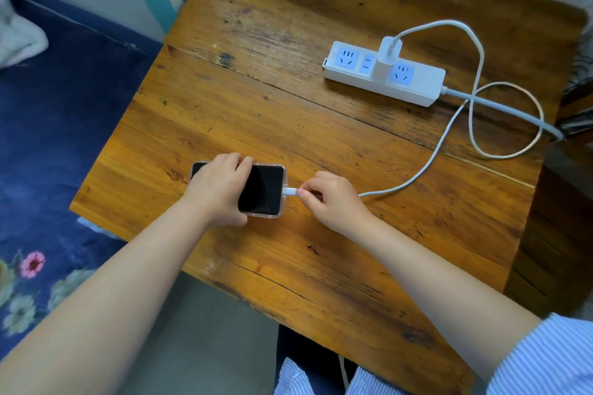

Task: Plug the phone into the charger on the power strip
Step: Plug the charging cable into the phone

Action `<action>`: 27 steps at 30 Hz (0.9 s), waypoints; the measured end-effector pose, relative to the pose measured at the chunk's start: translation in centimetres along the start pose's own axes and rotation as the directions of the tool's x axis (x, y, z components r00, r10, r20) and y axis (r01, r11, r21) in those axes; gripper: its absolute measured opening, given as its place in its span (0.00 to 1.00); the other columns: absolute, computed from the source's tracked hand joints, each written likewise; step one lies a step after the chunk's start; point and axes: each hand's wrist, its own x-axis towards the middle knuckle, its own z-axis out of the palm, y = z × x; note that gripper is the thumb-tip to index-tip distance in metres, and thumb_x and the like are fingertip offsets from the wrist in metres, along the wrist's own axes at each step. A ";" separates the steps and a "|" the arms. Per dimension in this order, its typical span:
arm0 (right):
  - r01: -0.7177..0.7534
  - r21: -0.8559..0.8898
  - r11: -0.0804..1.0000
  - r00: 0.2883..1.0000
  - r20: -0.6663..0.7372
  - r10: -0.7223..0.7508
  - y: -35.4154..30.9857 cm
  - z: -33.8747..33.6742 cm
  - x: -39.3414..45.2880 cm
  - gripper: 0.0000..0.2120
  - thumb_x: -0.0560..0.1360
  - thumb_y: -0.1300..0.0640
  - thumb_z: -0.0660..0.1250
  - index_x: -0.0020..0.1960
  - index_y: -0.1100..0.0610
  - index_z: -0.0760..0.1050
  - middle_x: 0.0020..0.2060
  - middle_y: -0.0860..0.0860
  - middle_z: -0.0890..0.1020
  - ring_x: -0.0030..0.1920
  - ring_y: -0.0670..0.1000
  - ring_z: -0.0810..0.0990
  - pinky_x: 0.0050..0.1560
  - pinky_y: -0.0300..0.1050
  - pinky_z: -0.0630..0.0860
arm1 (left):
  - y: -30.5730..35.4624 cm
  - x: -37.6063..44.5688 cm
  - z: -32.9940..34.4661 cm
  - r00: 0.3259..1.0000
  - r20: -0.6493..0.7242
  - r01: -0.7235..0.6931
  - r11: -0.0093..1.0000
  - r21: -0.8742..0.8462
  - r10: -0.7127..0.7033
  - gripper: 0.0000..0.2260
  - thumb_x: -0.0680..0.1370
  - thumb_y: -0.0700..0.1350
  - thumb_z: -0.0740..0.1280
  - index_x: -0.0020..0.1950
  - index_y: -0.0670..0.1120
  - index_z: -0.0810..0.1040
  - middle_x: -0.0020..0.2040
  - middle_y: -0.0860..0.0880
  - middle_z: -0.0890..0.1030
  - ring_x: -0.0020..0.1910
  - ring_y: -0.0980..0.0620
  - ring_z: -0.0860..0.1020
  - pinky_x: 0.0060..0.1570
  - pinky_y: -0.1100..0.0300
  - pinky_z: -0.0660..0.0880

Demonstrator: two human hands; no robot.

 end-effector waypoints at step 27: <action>0.040 -0.304 0.952 0.997 -0.052 -0.058 -0.5 0.3 6.1 0.09 0.75 0.63 0.61 0.50 0.61 0.78 0.47 0.59 0.78 0.52 0.59 0.71 0.49 0.49 0.67 | -8.9 4.9 -1.3 0.965 0.084 0.236 0.964 0.123 -0.247 0.44 0.66 0.38 0.74 0.73 0.44 0.50 0.73 0.43 0.57 0.72 0.44 0.60 0.68 0.51 0.65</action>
